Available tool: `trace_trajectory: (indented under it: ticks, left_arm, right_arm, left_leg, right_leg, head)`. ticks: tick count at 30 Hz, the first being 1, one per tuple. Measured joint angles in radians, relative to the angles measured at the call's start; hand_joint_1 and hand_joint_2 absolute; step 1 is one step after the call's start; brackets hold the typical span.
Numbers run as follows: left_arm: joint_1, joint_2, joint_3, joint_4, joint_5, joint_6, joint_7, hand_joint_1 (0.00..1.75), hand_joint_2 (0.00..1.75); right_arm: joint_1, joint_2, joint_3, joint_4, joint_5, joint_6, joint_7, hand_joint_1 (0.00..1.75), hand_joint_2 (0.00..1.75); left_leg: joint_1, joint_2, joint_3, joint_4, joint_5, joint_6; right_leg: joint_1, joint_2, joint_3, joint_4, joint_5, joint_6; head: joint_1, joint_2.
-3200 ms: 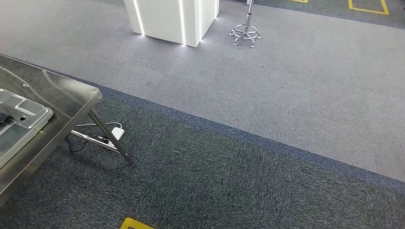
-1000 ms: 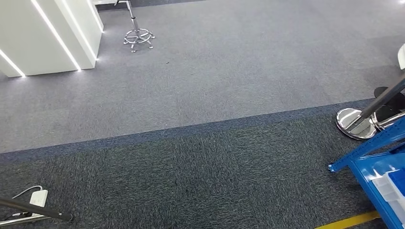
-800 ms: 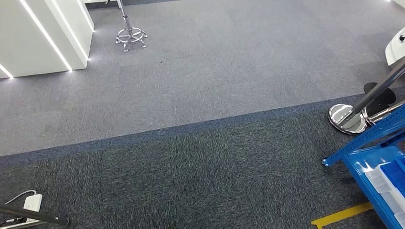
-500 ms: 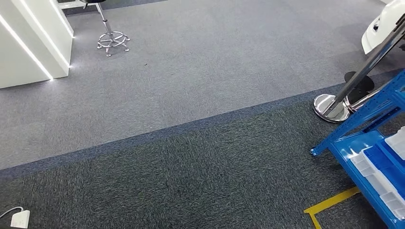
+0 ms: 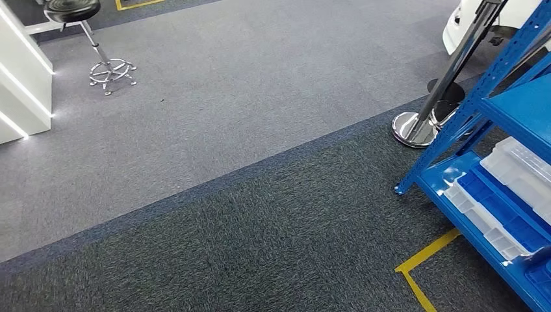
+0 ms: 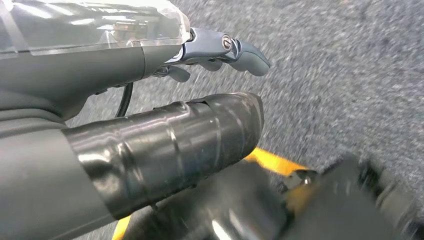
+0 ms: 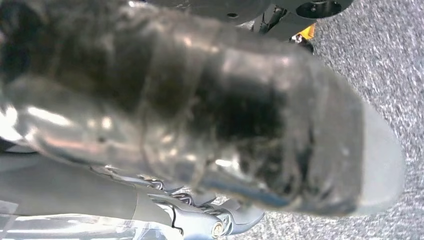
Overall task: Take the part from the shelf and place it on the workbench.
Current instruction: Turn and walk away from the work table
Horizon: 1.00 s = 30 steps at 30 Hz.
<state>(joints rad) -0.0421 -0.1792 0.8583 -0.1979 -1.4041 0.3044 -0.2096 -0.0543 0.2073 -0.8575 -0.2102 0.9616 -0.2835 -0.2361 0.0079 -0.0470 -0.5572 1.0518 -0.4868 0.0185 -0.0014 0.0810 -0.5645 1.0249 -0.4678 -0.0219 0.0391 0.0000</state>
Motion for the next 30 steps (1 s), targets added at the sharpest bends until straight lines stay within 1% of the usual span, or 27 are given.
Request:
trace_trajectory:
  ticks: [1, 2, 3, 4, 5, 7, 8, 9, 10, 11, 12, 13, 15, 16, 17, 18, 19, 20, 21, 23, 24, 25, 26, 27, 28, 29, 30]
  left_arm:
    - [-0.001, 0.001, 0.001, 0.000, 0.001, 0.000, -0.003, 0.00, 0.00]
    - [-0.002, 0.002, 0.002, 0.000, 0.002, 0.000, -0.006, 0.00, 0.00]
    - [-0.003, 0.002, 0.002, 0.000, 0.002, 0.000, -0.010, 0.00, 0.00]
    - [-0.005, 0.003, 0.003, 0.000, 0.003, 0.000, -0.011, 0.00, 0.00]
    - [-0.005, 0.003, 0.003, 0.000, 0.004, 0.000, -0.011, 0.00, 0.00]
    - [-0.004, 0.003, 0.004, 0.000, 0.005, 0.000, -0.008, 0.00, 0.00]
    - [-0.003, 0.003, 0.005, 0.000, 0.005, 0.000, -0.005, 0.00, 0.00]
    - [-0.001, 0.003, 0.007, 0.000, 0.005, 0.000, -0.002, 0.00, 0.00]
    - [-0.001, 0.003, 0.009, 0.000, 0.005, 0.000, 0.001, 0.00, 0.00]
    - [-0.001, 0.002, 0.011, 0.000, 0.005, 0.000, 0.004, 0.00, 0.00]
    - [-0.001, 0.002, 0.013, 0.000, 0.005, 0.000, 0.006, 0.00, 0.00]
    - [-0.002, 0.001, 0.014, 0.000, 0.005, 0.000, 0.008, 0.00, 0.00]
    - [-0.002, 0.001, 0.017, 0.000, 0.005, 0.000, 0.011, 0.00, 0.00]
    - [-0.003, 0.000, 0.018, 0.000, 0.005, 0.001, 0.012, 0.00, 0.00]
    - [-0.004, 0.000, 0.018, 0.000, 0.005, 0.001, 0.015, 0.00, 0.00]
    - [-0.007, 0.000, 0.019, 0.000, 0.005, 0.001, 0.017, 0.00, 0.00]
    - [-0.009, 0.000, 0.019, 0.000, 0.005, 0.001, 0.020, 0.00, 0.00]
    - [-0.011, 0.000, 0.019, 0.000, 0.005, 0.001, 0.022, 0.00, 0.00]
    - [-0.012, 0.000, 0.020, 0.000, 0.005, 0.001, 0.023, 0.00, 0.00]
    - [-0.010, 0.000, 0.020, 0.000, 0.006, 0.002, 0.024, 0.00, 0.00]
    - [-0.009, -0.001, 0.020, 0.000, 0.007, 0.002, 0.023, 0.00, 0.00]
    - [-0.007, -0.001, 0.021, 0.000, 0.007, 0.002, 0.022, 0.00, 0.00]
    - [-0.005, -0.001, 0.021, 0.000, 0.008, 0.002, 0.021, 0.00, 0.00]
    - [-0.004, -0.001, 0.021, 0.000, 0.008, 0.002, 0.020, 0.00, 0.00]
    - [-0.004, -0.001, 0.021, 0.000, 0.008, 0.002, 0.019, 0.00, 0.00]
    - [-0.004, -0.001, 0.021, 0.000, 0.008, 0.002, 0.019, 0.00, 0.00]
    - [-0.003, -0.001, 0.021, 0.000, 0.008, 0.002, 0.019, 0.00, 0.00]
  right_arm:
    - [0.000, 0.002, 0.000, 0.000, 0.001, 0.000, 0.000, 0.00, 0.00]
    - [0.000, 0.003, 0.000, 0.000, 0.002, -0.001, 0.000, 0.00, 0.00]
    - [0.001, 0.003, 0.001, 0.000, 0.002, -0.002, 0.000, 0.00, 0.00]
    - [0.002, 0.003, 0.001, 0.001, 0.004, -0.002, 0.000, 0.00, 0.00]
    - [0.003, 0.004, 0.001, 0.001, 0.005, -0.002, -0.001, 0.00, 0.00]
    - [0.002, 0.004, 0.001, 0.001, 0.008, -0.001, -0.001, 0.00, 0.00]
    - [0.001, 0.004, 0.002, 0.002, 0.011, -0.001, -0.001, 0.00, 0.00]
    - [0.000, 0.004, 0.002, 0.002, 0.012, -0.001, -0.001, 0.00, 0.00]
    - [0.000, 0.004, 0.002, 0.002, 0.014, 0.000, -0.001, 0.00, 0.00]
    - [0.001, 0.004, 0.003, 0.002, 0.016, 0.000, 0.000, 0.00, 0.00]
    - [0.002, 0.003, 0.003, 0.002, 0.016, 0.000, 0.000, 0.00, 0.00]
    - [0.003, 0.003, 0.004, 0.002, 0.017, 0.001, 0.001, 0.00, 0.00]
    - [0.001, 0.003, 0.006, 0.002, 0.018, 0.002, 0.003, 0.00, 0.00]
    - [0.000, 0.003, 0.007, 0.002, 0.019, 0.003, 0.004, 0.00, 0.00]
    - [0.000, 0.003, 0.008, 0.002, 0.020, 0.005, 0.004, 0.00, 0.00]
    - [0.001, 0.003, 0.009, 0.002, 0.021, 0.006, 0.005, 0.00, 0.00]
    - [0.002, 0.003, 0.009, 0.002, 0.021, 0.007, 0.006, 0.00, 0.00]
    - [0.002, 0.003, 0.009, 0.002, 0.022, 0.008, 0.006, 0.00, 0.00]
    - [0.002, 0.003, 0.009, 0.002, 0.023, 0.009, 0.006, 0.00, 0.00]
    - [0.000, 0.003, 0.010, 0.001, 0.025, 0.010, 0.007, 0.00, 0.00]
    - [-0.001, 0.003, 0.010, 0.001, 0.025, 0.010, 0.007, 0.00, 0.00]
    - [-0.001, 0.003, 0.010, 0.001, 0.025, 0.010, 0.008, 0.00, 0.00]
    - [0.000, 0.003, 0.010, 0.002, 0.025, 0.010, 0.008, 0.00, 0.00]
    - [0.000, 0.003, 0.010, 0.002, 0.025, 0.010, 0.008, 0.00, 0.00]
    - [0.000, 0.003, 0.010, 0.002, 0.025, 0.010, 0.008, 0.00, 0.00]
    - [0.000, 0.004, 0.010, 0.002, 0.025, 0.010, 0.008, 0.00, 0.00]
    - [0.000, 0.004, 0.010, 0.002, 0.026, 0.010, 0.008, 0.00, 0.00]
  left_leg:
    - [-0.002, -0.013, 0.011, -0.028, 0.006, 0.003]
    - [-0.004, -0.016, 0.014, -0.036, 0.004, 0.004]
    - [-0.004, -0.007, 0.016, -0.042, 0.008, 0.006]
    - [-0.002, 0.002, 0.019, -0.049, 0.013, 0.010]
    - [0.000, 0.012, 0.022, -0.057, 0.018, 0.015]
    - [0.002, 0.037, 0.026, -0.069, 0.024, 0.024]
    - [0.002, 0.049, 0.026, -0.069, 0.023, 0.026]
    - [0.002, 0.062, 0.025, -0.068, 0.021, 0.027]
    - [0.002, 0.075, 0.025, -0.067, 0.020, 0.026]
    - [0.003, 0.087, 0.026, -0.066, 0.018, 0.024]
    - [0.003, 0.098, 0.027, -0.063, 0.015, 0.022]
    - [0.004, 0.108, 0.029, -0.060, 0.012, 0.018]
    - [0.001, 0.125, 0.032, -0.054, 0.003, 0.005]
    - [-0.001, 0.133, 0.035, -0.052, 0.000, -0.001]
    - [-0.003, 0.140, 0.037, -0.051, -0.002, -0.007]
    - [-0.003, 0.148, 0.041, -0.052, -0.004, -0.013]
    - [0.000, 0.147, 0.043, -0.050, -0.007, -0.019]
    - [0.002, 0.133, 0.041, -0.037, -0.020, -0.024]
    - [0.005, 0.113, 0.028, -0.004, -0.043, -0.027]
    - [0.008, 0.070, -0.025, 0.115, -0.112, -0.031]
    - [0.008, 0.061, -0.058, 0.184, -0.141, -0.031]
    - [0.008, 0.058, -0.081, 0.229, -0.152, -0.031]
    - [0.008, 0.056, -0.091, 0.243, -0.143, -0.029]
    - [0.008, 0.053, -0.079, 0.212, -0.114, -0.026]
    - [0.008, 0.042, -0.052, 0.148, -0.072, -0.021]
    - [0.008, 0.020, -0.022, 0.076, -0.037, -0.015]
    - [0.009, 0.000, 0.003, 0.015, -0.014, -0.010]
  right_leg:
    - [-0.002, 0.008, -0.004, 0.001, 0.000, 0.005]
    - [-0.004, 0.016, -0.007, 0.000, 0.002, 0.011]
    - [-0.005, 0.023, -0.009, -0.001, 0.004, 0.018]
    - [-0.006, 0.016, -0.011, 0.002, 0.002, 0.024]
    - [-0.005, -0.002, -0.017, 0.015, -0.008, 0.028]
    - [-0.005, -0.050, -0.054, 0.097, -0.060, 0.035]
    - [-0.006, -0.063, -0.085, 0.159, -0.092, 0.039]
    - [-0.009, -0.067, -0.114, 0.218, -0.117, 0.043]
    - [-0.013, -0.070, -0.130, 0.253, -0.124, 0.047]
    - [-0.016, -0.072, -0.129, 0.254, -0.112, 0.051]
    - [-0.020, -0.079, -0.108, 0.215, -0.084, 0.054]
    - [-0.022, -0.094, -0.072, 0.147, -0.049, 0.055]
    - [-0.017, -0.131, -0.013, 0.033, -0.009, 0.048]
    - [-0.014, -0.140, -0.002, 0.008, -0.005, 0.042]
    - [-0.010, -0.139, -0.003, 0.004, -0.007, 0.035]
    - [-0.009, -0.128, -0.005, 0.003, -0.006, 0.028]
    - [-0.011, -0.119, -0.004, 0.001, -0.005, 0.022]
    - [-0.012, -0.110, -0.002, -0.003, -0.003, 0.015]
    - [-0.014, -0.100, -0.001, -0.006, 0.000, 0.007]
    - [-0.014, -0.080, -0.001, -0.008, 0.003, -0.003]
    - [-0.012, -0.068, -0.003, -0.007, 0.003, -0.006]
    - [-0.009, -0.056, -0.004, -0.005, 0.004, -0.007]
    - [-0.007, -0.042, -0.004, -0.003, 0.004, -0.007]
    - [-0.006, -0.028, -0.004, -0.001, 0.003, -0.007]
    - [-0.005, -0.014, -0.003, 0.000, 0.003, -0.007]
    - [-0.004, -0.002, -0.003, 0.001, 0.003, -0.006]
    - [-0.003, 0.010, -0.004, 0.003, 0.003, -0.003]
  head:
    - [0.000, 0.000]
    - [0.000, 0.000]
    - [0.000, 0.000]
    - [0.000, 0.000]
    - [0.001, 0.000]
    - [0.003, 0.000]
    - [0.004, 0.000]
    - [0.003, 0.000]
    - [0.004, 0.000]
    - [0.004, 0.000]
    - [0.004, 0.000]
    - [0.004, 0.000]
    - [0.003, 0.000]
    - [0.003, 0.000]
    - [0.002, 0.000]
    - [0.002, 0.000]
    - [0.002, 0.000]
    - [0.002, 0.000]
    - [0.002, 0.000]
    - [0.001, 0.000]
    - [0.001, 0.000]
    - [0.001, 0.000]
    - [0.001, 0.000]
    - [0.001, 0.000]
    - [0.001, 0.000]
    - [0.001, 0.000]
    - [0.001, 0.000]
